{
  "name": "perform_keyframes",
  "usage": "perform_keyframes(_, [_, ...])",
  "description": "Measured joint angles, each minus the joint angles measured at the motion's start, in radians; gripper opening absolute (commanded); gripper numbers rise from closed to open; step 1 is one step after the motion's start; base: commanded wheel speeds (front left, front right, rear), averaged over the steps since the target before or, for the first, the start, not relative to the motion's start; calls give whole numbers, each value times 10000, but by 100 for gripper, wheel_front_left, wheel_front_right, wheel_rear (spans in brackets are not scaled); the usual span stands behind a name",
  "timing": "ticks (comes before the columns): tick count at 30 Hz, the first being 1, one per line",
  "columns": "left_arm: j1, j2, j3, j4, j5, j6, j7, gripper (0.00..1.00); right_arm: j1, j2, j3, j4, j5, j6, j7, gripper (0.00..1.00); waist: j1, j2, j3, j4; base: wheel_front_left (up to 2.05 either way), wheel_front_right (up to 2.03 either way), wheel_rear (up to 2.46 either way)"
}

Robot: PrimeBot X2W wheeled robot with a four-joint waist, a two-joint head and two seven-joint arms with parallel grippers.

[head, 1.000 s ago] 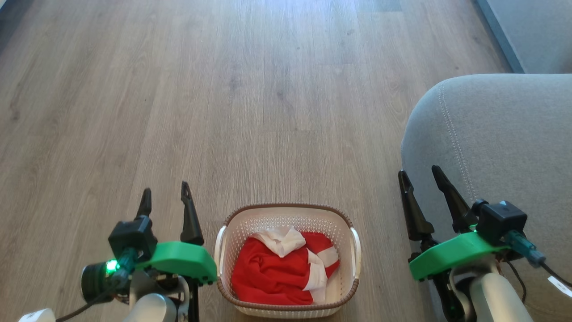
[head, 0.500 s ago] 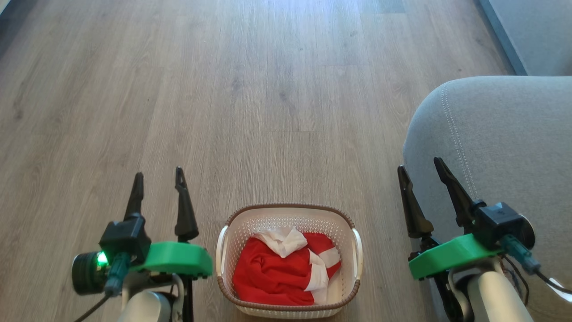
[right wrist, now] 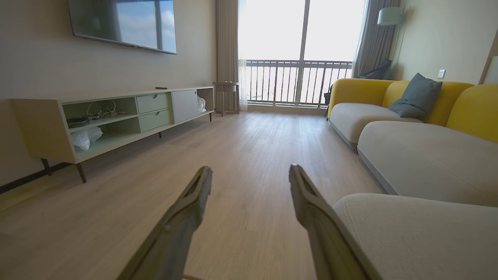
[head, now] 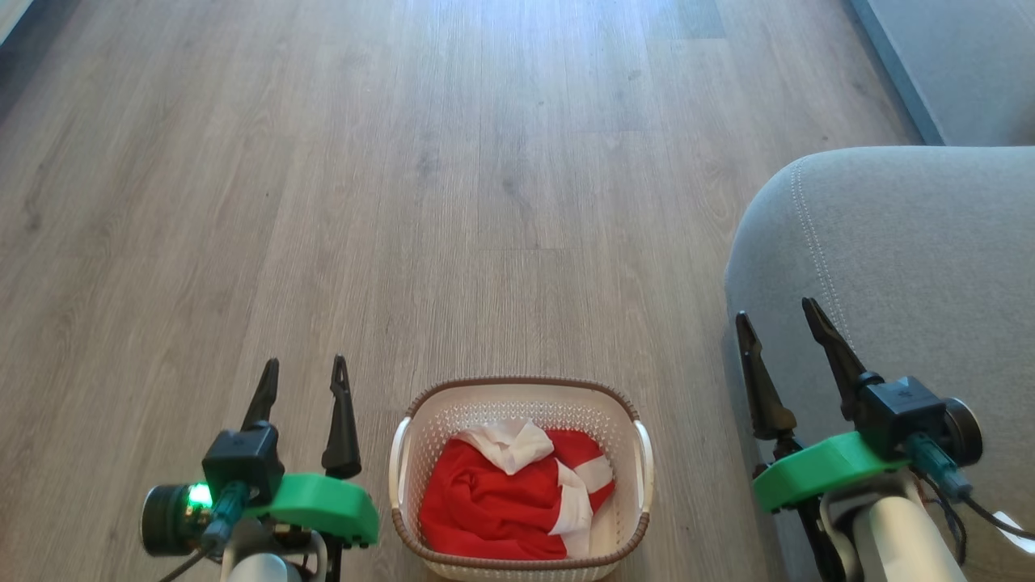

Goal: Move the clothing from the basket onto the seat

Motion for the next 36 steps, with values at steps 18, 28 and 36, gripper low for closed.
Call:
perform_keyframes(18, [-9,-33,-291,849,100,-458,-10,100,-4,2,-270,1089,656,0,-17,100,0,0,-69,-29,0,0,0])
perform_keyframes(28, [-10,-33,-301,851,178,-460,-10,100,-8,2,-276,1317,727,0,-23,100,0,0,-56,-43,0,0,0])
perform_keyframes(36, [-10,-33,-301,851,274,-456,-10,100,-36,2,-228,1434,815,0,-23,100,0,0,-73,-73,0,0,0])
